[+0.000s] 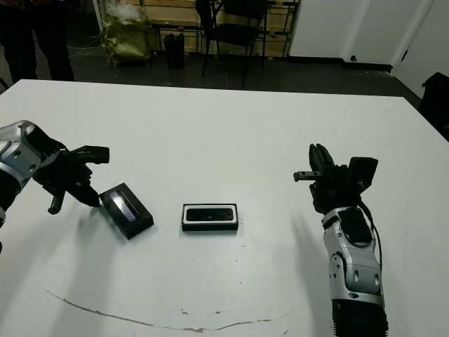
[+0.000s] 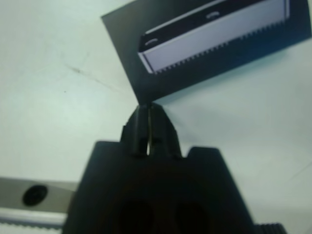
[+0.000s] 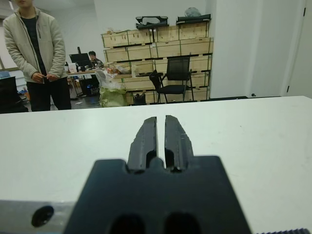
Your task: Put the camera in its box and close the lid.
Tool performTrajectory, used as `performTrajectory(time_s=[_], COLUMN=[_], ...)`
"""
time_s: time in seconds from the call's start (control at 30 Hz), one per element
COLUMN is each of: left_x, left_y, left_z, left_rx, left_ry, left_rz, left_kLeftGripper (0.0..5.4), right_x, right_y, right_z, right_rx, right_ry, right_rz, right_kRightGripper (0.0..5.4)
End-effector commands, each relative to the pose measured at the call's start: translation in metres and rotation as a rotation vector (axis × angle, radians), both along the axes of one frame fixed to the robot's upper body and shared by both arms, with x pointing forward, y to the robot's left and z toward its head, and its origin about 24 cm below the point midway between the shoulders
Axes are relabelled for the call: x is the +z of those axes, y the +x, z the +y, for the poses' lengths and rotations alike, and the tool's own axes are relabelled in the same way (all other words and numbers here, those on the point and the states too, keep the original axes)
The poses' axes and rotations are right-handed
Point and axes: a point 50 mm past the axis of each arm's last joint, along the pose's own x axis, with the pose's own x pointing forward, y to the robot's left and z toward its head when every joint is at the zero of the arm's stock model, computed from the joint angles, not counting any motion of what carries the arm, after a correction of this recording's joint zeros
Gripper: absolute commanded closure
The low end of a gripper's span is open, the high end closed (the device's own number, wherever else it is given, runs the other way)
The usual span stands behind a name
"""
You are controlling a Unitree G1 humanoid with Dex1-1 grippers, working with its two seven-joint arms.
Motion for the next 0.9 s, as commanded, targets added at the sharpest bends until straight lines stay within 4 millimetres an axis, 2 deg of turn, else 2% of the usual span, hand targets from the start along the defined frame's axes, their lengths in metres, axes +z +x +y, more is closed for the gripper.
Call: performTrajectory(time_s=[0.03,0.47,0.9], left_x=[0.0,0.002,0.009], left_y=[0.004,0.011,0.022], left_z=[-0.006,-0.015,-0.033], left_rx=[-0.002,0.023,-0.002], left_ry=[0.002,-0.01,-0.026], left_rz=[-0.008,-0.026,-0.075], left_kLeftGripper=[5.4,5.4,5.4], right_x=[-0.005,-0.005,-0.008], right_y=[-0.004,-0.007,-0.008], right_z=[-0.003,-0.001,-0.002], right_rx=[-0.02,-0.026,-0.033], right_ry=[-0.014,-0.025,-0.011], right_rz=[0.044,0.052,0.068], right_kRightGripper=[5.39,5.39,5.39])
